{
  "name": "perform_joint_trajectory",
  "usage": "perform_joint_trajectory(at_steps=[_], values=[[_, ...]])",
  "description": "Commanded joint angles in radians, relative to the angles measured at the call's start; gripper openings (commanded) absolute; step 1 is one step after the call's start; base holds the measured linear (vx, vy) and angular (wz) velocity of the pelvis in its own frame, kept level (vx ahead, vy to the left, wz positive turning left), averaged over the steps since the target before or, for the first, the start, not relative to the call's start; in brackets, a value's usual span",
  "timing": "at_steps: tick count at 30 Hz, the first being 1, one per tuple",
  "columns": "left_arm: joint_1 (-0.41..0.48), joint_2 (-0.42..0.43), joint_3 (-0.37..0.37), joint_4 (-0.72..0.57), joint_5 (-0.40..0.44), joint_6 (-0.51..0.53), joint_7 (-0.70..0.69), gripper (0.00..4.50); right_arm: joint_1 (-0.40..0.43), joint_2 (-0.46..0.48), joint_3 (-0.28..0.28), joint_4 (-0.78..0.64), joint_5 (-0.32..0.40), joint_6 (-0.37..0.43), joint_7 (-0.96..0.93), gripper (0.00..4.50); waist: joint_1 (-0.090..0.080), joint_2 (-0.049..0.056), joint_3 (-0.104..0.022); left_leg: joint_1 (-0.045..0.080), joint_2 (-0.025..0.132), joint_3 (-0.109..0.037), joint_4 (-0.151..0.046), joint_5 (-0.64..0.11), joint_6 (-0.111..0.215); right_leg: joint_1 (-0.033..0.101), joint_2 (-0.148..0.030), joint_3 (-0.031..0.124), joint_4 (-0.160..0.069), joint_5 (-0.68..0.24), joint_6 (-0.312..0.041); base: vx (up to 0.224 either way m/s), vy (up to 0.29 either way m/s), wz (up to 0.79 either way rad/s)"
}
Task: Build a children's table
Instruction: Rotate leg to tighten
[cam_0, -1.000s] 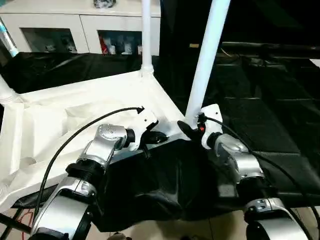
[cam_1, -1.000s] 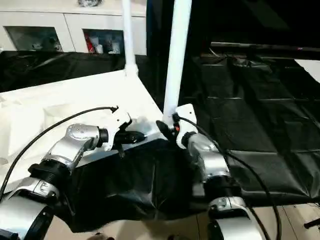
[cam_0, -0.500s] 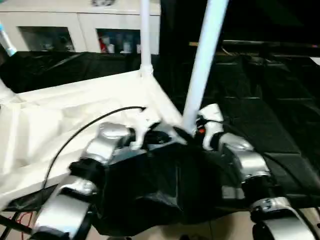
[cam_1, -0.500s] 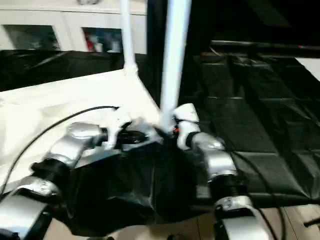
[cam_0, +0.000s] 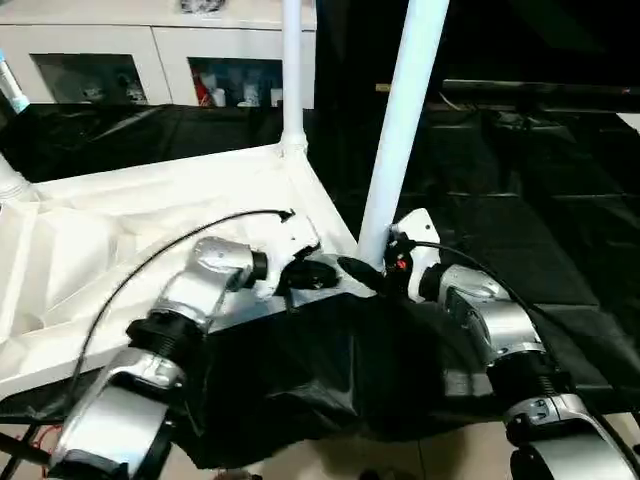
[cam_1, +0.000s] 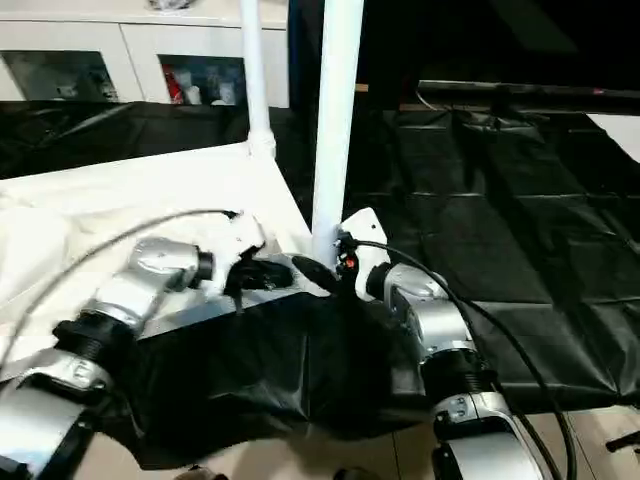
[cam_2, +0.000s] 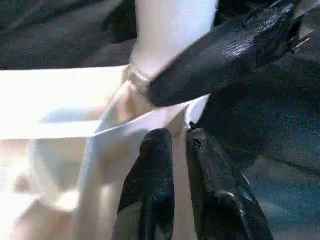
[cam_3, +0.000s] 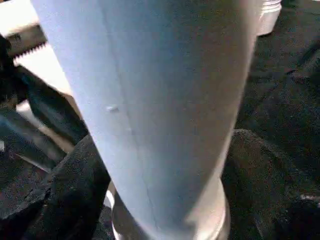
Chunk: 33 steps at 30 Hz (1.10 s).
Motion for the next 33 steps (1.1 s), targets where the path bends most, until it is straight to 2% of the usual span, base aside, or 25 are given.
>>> perform_joint_trajectory(at_steps=[1, 5, 9, 15, 17, 23, 27, 33], values=[[0.007, 0.017, 0.005, -0.019, 0.006, -0.002, -0.011, 0.92, -0.008, -0.010, -0.001, 0.007, -0.004, -0.009, 0.000, 3.84, 0.005, -0.004, -0.070, 0.013, 0.027, -0.018, -0.071, -0.285, 0.025, 0.054, -0.060, 0.050, -0.077, -0.362, -0.182, 0.000, 0.000, 0.00], [0.031, 0.038, -0.013, -0.046, 0.009, 0.008, -0.045, 1.18, -0.012, -0.012, 0.006, 0.015, -0.003, -0.012, 0.001, 3.84, 0.007, -0.001, -0.070, 0.015, 0.030, -0.018, -0.072, -0.282, 0.020, 0.052, -0.060, 0.052, -0.075, -0.346, -0.190, 0.000, 0.000, 0.00], [0.058, 0.056, -0.035, -0.087, -0.004, 0.048, -0.088, 1.18, -0.014, -0.011, 0.008, 0.019, -0.003, -0.015, -0.001, 3.84, 0.008, -0.002, -0.068, 0.015, 0.029, -0.016, -0.073, -0.284, 0.019, 0.052, -0.060, 0.053, -0.075, -0.345, -0.193, 0.000, 0.000, 0.00], [0.059, 0.047, -0.017, -0.082, -0.025, 0.057, -0.073, 1.18, -0.016, -0.015, 0.008, 0.027, -0.005, -0.022, -0.003, 3.84, 0.006, -0.001, -0.068, 0.016, 0.027, -0.017, -0.073, -0.298, 0.014, 0.051, -0.059, 0.052, -0.079, -0.370, -0.181, 0.000, 0.000, 0.00], [0.050, 0.037, 0.011, -0.085, -0.047, 0.079, -0.066, 1.18, -0.015, -0.020, 0.008, 0.030, -0.006, -0.026, -0.002, 3.84, 0.007, 0.000, -0.069, 0.015, 0.027, -0.016, -0.072, -0.290, 0.014, 0.052, -0.059, 0.053, -0.077, -0.358, -0.187, 0.000, 0.000, 0.00], [0.050, 0.052, -0.018, -0.063, -0.014, 0.059, -0.059, 1.18, -0.010, -0.020, 0.011, 0.026, -0.009, -0.030, -0.006, 3.84, 0.006, 0.006, -0.069, 0.016, 0.028, -0.018, -0.073, -0.295, 0.014, 0.053, -0.057, 0.052, -0.076, -0.340, -0.189, 0.000, 0.000, 0.00], [0.052, 0.049, -0.014, -0.061, -0.030, 0.064, -0.071, 1.18, -0.006, -0.018, 0.012, 0.025, -0.008, -0.034, -0.008, 3.84, 0.006, 0.005, -0.070, 0.015, 0.027, -0.017, -0.073, -0.300, 0.011, 0.054, -0.057, 0.052, -0.075, -0.335, -0.195, 0.000, 0.000, 0.00], [0.058, 0.040, 0.002, -0.042, -0.050, 0.062, -0.071, 0.75, 0.002, -0.030, 0.023, 0.020, -0.018, -0.045, 0.003, 3.84, 0.007, 0.005, -0.069, 0.015, 0.026, -0.017, -0.072, -0.306, 0.011, 0.054, -0.057, 0.051, -0.077, -0.345, -0.192, 0.000, 0.000, 0.00]])
